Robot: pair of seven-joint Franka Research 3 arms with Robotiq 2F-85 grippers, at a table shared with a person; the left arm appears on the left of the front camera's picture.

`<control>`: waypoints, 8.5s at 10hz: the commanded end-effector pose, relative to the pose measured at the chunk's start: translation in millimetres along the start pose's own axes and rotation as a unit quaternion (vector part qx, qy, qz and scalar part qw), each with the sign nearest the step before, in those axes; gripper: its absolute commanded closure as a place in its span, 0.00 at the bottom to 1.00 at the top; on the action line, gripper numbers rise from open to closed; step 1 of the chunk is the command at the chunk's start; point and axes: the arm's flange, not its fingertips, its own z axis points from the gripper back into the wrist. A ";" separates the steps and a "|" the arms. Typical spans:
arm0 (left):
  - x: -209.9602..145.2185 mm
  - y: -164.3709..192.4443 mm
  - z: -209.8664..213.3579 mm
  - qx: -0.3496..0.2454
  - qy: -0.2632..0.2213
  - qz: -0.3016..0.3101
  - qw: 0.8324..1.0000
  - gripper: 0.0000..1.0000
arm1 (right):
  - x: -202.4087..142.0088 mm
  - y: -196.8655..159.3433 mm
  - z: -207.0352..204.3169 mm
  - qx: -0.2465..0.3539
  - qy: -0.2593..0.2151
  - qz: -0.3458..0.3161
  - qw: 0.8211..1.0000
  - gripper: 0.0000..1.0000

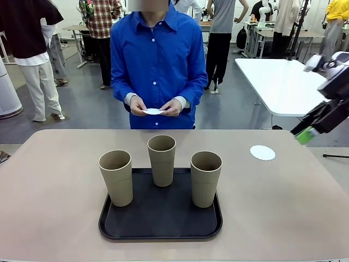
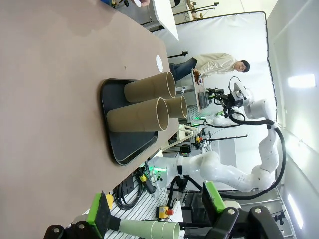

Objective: Place coasters on the table and set cups on them.
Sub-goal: Pick up one Reusable plastic cup and place it on a coaster set by the human.

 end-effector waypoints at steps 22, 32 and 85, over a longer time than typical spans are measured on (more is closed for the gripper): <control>-0.8 -1.0 1.3 -0.002 0.000 -0.001 1.000 0.00 | -62.4 -67.2 -123.0 -0.009 -0.276 0.237 0.931 0.00; -0.8 -1.0 1.3 -0.002 0.000 -0.001 1.000 0.00 | -58.0 -80.8 -129.1 0.009 -0.286 0.224 0.932 0.00; -0.8 -1.0 1.3 -0.002 0.000 -0.001 1.000 0.00 | 20.3 -75.5 -244.4 0.164 -0.334 0.220 0.902 0.78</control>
